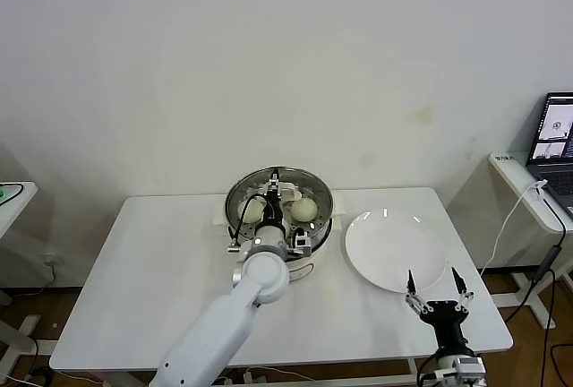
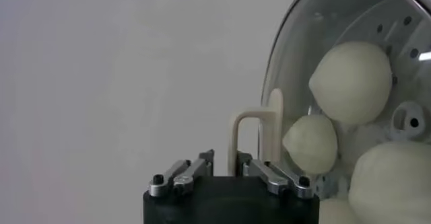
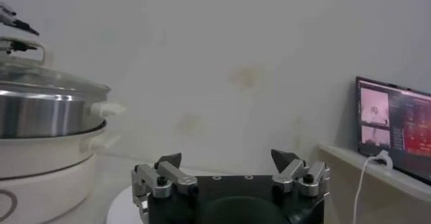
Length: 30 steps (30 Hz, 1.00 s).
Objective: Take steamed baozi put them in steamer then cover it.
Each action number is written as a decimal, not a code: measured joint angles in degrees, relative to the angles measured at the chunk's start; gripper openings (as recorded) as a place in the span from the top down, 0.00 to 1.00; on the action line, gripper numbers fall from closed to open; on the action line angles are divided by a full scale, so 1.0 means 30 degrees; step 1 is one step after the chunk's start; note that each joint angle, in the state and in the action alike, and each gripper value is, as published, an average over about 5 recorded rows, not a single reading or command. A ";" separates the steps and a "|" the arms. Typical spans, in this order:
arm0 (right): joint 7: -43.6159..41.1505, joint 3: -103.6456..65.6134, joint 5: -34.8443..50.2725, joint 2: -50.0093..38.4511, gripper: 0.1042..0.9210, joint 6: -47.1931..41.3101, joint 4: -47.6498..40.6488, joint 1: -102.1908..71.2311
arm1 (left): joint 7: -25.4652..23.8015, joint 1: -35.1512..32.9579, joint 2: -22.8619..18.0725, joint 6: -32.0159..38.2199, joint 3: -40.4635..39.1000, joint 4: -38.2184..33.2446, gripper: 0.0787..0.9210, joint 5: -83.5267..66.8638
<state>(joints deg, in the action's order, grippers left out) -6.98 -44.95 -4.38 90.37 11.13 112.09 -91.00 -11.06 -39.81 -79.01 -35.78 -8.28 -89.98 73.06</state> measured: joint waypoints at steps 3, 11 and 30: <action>-0.0007 0.0035 -0.0026 0.0003 0.12 -0.0003 0.0002 0.0007 | 0.0025 -0.0115 0.0108 0.0004 0.0060 -0.0220 0.35 0.0029; -0.0015 0.0097 -0.0095 0.0011 0.12 -0.0013 0.0003 -0.0011 | 0.0012 -0.0569 0.0555 0.0002 0.0051 -0.1115 0.13 0.0016; -0.0039 -0.0013 0.0022 -0.0102 0.12 -0.0028 -0.0051 -0.0139 | 0.0511 -0.3849 0.2839 0.0531 0.1319 -0.6510 0.12 -0.1894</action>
<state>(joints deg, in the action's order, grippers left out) -7.10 -44.99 -4.31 90.06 11.04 111.94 -91.41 -9.53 -51.36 -70.49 -34.19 -4.32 -109.51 67.38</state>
